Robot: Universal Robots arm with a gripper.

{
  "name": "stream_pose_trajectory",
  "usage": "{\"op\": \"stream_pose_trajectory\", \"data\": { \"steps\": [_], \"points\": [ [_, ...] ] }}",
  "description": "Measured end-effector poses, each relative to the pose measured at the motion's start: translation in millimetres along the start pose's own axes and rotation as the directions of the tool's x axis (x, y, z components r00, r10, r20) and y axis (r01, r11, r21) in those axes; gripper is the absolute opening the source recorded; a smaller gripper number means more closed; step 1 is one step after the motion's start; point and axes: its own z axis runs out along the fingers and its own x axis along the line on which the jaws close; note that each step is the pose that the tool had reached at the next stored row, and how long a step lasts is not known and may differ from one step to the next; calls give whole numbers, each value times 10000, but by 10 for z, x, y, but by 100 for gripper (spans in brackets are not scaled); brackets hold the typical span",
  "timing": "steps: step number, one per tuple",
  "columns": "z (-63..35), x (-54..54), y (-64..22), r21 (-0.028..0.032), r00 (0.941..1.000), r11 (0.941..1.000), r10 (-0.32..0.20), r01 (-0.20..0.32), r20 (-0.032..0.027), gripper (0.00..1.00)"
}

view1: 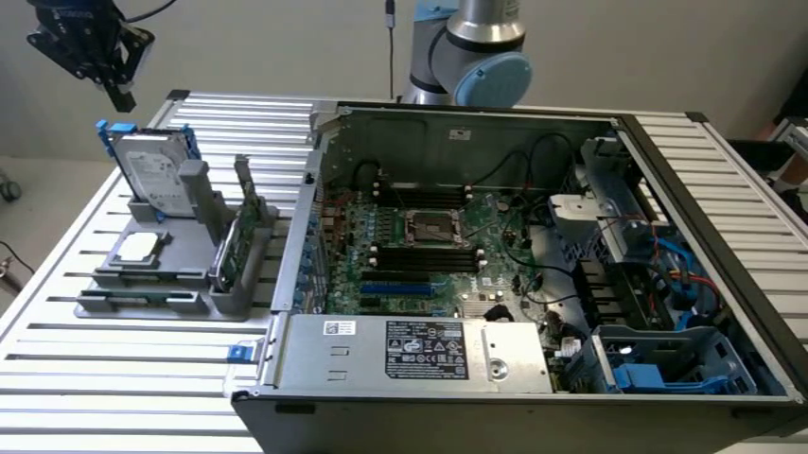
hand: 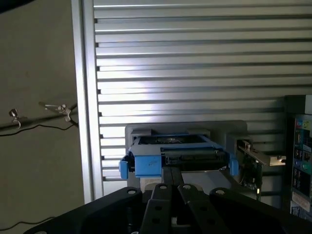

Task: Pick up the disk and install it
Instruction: 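Pick up the disk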

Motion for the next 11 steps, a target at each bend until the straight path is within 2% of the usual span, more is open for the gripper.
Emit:
{"op": "stream_pose_trajectory", "data": {
  "steps": [2,6,11],
  "points": [
    [0,6,-1,-1,10000,10000,-35,35,0,11],
    [0,6,0,-13,9974,9974,-724,724,10,11],
    [0,6,0,-29,9866,9866,-1632,1632,21,11]
  ]
}}
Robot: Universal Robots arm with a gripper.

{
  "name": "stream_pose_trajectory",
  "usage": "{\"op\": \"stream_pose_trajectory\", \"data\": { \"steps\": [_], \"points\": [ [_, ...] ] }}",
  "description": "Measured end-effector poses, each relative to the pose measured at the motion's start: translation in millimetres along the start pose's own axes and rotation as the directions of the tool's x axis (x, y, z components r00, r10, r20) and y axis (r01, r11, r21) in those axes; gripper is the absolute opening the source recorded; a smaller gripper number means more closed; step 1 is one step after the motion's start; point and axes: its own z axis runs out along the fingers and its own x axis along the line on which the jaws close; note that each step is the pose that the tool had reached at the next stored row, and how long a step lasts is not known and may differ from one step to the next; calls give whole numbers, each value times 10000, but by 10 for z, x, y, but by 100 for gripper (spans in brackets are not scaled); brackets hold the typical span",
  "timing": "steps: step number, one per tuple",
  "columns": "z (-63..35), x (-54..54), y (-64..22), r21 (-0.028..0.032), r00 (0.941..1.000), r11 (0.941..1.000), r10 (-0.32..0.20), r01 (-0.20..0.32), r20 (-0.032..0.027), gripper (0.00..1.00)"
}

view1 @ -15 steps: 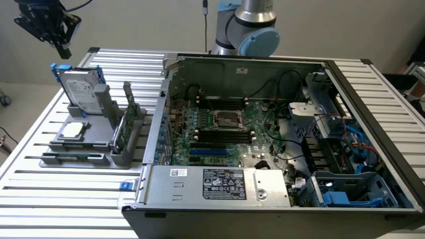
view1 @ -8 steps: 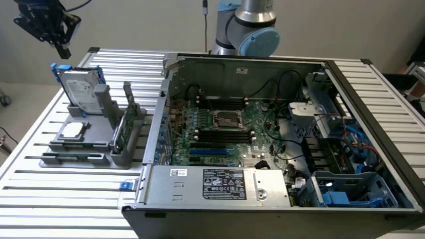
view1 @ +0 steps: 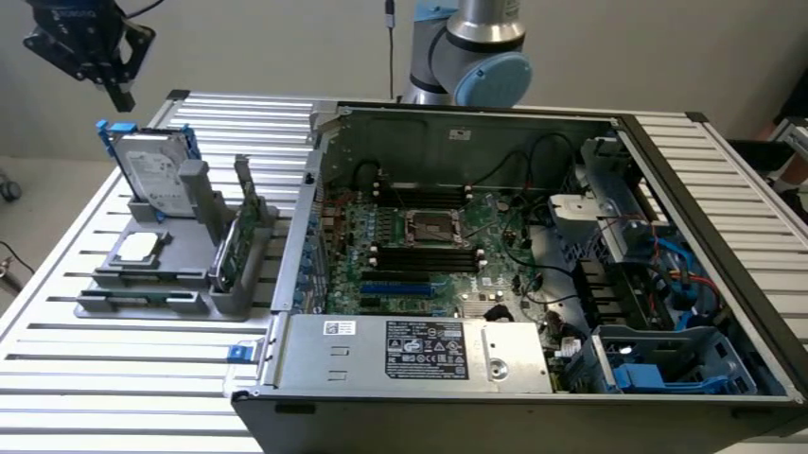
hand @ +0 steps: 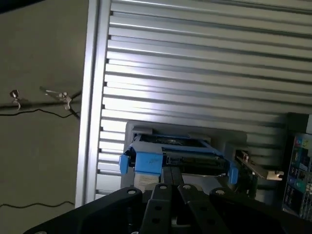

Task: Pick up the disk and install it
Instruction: 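Pick up the disk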

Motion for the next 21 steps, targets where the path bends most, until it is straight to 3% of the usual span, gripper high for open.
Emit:
{"op": "stream_pose_trajectory", "data": {
  "steps": [5,11,16,21],
  "points": [
    [0,0,0,-16,9960,9960,-898,898,15,11],
    [0,0,0,-32,9803,9803,-1976,1976,36,11],
    [0,0,0,-45,9579,9579,-2870,2870,55,11],
    [0,0,0,-55,9279,9279,-3727,3728,73,11]
  ]
}}
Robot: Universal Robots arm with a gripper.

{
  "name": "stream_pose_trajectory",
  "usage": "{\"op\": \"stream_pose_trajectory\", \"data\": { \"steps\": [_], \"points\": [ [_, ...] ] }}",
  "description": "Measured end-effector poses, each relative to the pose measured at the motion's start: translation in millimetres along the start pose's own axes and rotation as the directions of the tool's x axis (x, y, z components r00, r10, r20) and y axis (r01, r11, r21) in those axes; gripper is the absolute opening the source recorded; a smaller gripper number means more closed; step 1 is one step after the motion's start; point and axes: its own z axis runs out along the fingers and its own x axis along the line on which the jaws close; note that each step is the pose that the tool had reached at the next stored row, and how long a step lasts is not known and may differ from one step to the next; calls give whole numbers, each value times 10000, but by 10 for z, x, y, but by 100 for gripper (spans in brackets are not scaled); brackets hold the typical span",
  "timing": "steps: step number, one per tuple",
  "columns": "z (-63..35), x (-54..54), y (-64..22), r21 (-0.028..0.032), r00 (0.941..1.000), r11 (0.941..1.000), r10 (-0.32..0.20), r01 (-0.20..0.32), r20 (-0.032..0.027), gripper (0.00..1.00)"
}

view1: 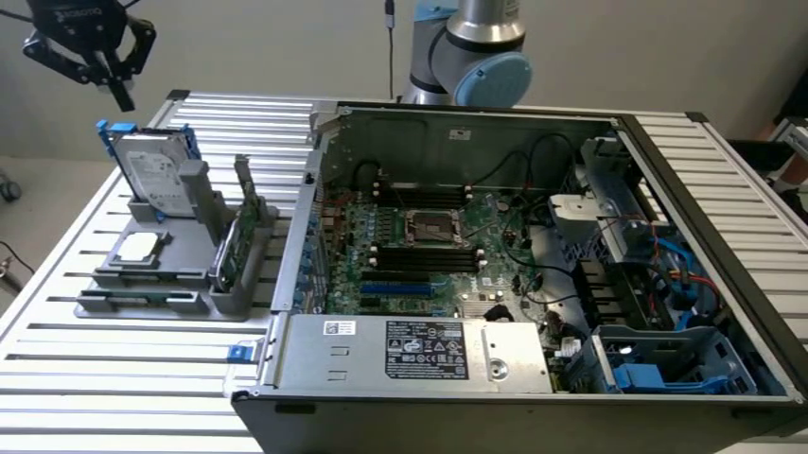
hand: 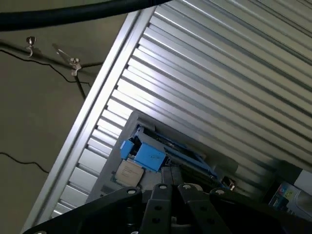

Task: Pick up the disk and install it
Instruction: 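Pick up the disk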

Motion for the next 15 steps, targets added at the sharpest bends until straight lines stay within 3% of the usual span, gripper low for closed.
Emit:
{"op": "stream_pose_trajectory", "data": {
  "steps": [7,15],
  "points": [
    [0,1,1,-23,9942,9942,-1075,1075,-17,11],
    [0,5,9,1,9819,9821,-1884,1884,-212,11]
  ]
}}
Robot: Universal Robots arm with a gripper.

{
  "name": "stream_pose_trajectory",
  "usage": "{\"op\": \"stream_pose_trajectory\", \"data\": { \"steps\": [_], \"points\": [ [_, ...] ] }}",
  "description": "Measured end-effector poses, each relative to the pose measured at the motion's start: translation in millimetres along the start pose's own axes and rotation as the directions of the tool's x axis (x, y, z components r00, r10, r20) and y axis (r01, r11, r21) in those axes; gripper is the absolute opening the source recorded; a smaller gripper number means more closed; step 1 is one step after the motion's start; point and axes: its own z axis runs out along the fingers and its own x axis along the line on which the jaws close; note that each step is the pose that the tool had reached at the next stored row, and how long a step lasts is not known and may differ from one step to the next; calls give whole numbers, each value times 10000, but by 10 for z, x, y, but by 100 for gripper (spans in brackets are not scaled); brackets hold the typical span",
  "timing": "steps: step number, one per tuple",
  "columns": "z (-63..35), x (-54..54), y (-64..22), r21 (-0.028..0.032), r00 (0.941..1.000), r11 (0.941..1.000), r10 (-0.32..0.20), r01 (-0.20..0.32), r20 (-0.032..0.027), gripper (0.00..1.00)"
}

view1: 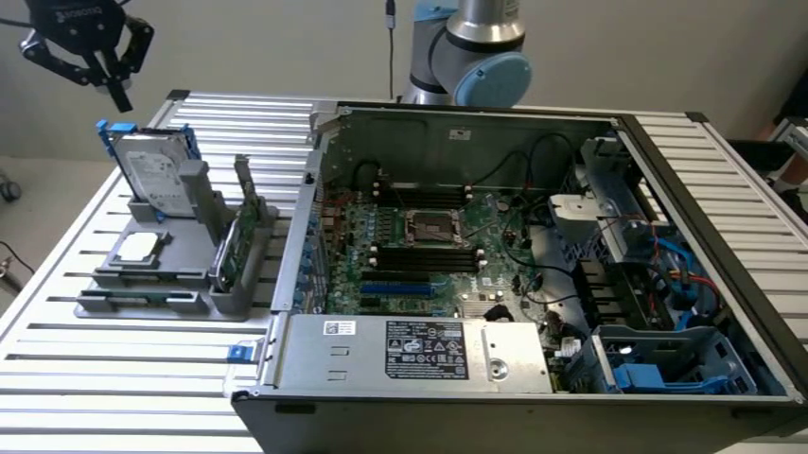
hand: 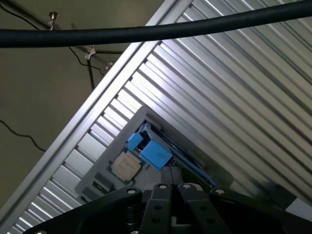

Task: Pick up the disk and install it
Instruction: 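Pick up the disk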

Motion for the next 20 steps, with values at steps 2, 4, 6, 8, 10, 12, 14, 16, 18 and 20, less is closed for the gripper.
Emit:
{"op": "stream_pose_trajectory", "data": {
  "steps": [2,4,6,8,10,12,14,16,18,20],
  "points": [
    [-1,1,1,8,9997,9997,-234,234,-34,11],
    [0,2,1,3,9987,9987,-510,510,-52,11],
    [0,2,2,-11,9967,9967,-812,812,-69,11],
    [0,2,2,-26,9939,9939,-1100,1100,-84,11],
    [0,2,2,-41,9902,9902,-1395,1394,-98,11],
    [0,2,2,-57,9854,9854,-1700,1699,-109,11],
    [1,2,2,-75,9794,9794,-2017,2016,-120,11],
    [1,2,2,-93,9726,9727,-2322,2321,-131,11],
    [2,2,2,-111,9648,9649,-2626,2624,-142,11],
    [4,2,2,-125,9560,9561,-2929,2927,-149,11]
  ]
}}
